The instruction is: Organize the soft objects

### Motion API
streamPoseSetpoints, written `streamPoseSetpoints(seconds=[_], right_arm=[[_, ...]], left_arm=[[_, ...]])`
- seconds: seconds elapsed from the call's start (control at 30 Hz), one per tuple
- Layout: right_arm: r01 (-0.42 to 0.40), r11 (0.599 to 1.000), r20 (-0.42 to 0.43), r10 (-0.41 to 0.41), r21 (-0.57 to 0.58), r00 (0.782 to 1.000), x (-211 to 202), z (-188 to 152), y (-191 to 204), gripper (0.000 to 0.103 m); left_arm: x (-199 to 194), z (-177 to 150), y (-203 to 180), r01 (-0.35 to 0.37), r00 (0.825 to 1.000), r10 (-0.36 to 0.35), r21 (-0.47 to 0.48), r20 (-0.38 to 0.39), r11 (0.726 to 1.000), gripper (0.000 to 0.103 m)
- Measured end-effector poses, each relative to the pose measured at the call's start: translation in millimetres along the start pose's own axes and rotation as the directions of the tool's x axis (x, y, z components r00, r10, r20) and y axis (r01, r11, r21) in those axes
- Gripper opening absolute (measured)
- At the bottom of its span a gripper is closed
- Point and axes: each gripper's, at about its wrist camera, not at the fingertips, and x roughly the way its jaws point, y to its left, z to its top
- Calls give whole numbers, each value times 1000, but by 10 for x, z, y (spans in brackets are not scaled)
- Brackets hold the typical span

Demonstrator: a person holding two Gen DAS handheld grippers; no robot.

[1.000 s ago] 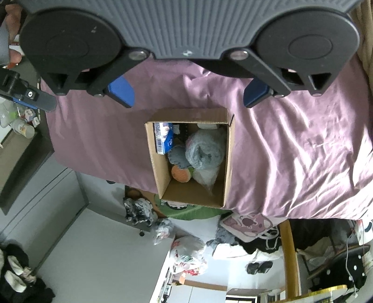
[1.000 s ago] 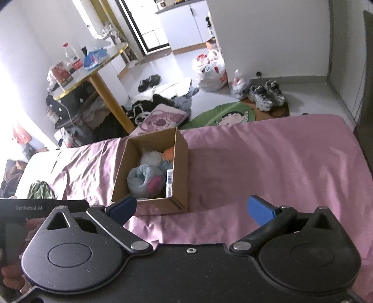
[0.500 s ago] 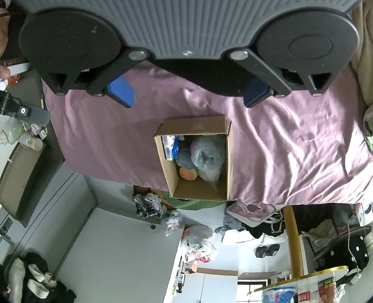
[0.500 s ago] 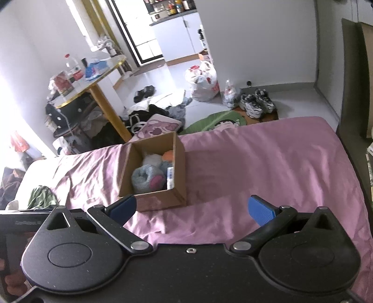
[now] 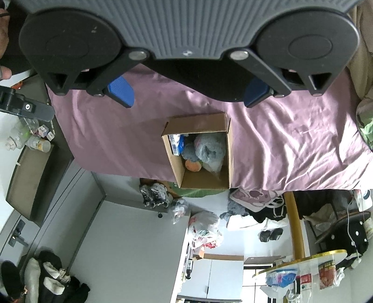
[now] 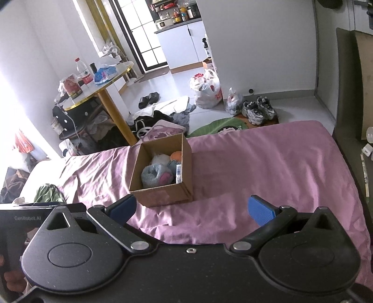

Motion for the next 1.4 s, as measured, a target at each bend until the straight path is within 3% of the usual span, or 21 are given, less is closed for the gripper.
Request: streamPoseSetpoints(seconds=[0.57,0.8,1.4], right_arm=[[3,1000,47,-1,-31,999,-370,-163,-5,103],[8,999,56,-6,-38,998,-401,-218,0,103],[-13,998,67,17,-65,998,-487,-257,15,103]], left_arm=[[-270,-137,-155,-9,997,4,61,72,998,100],[-322,-208,-163,3,997,-6,37,78,999,100],[-351,-300,-323,-43,994,32,102,109,994,100]])
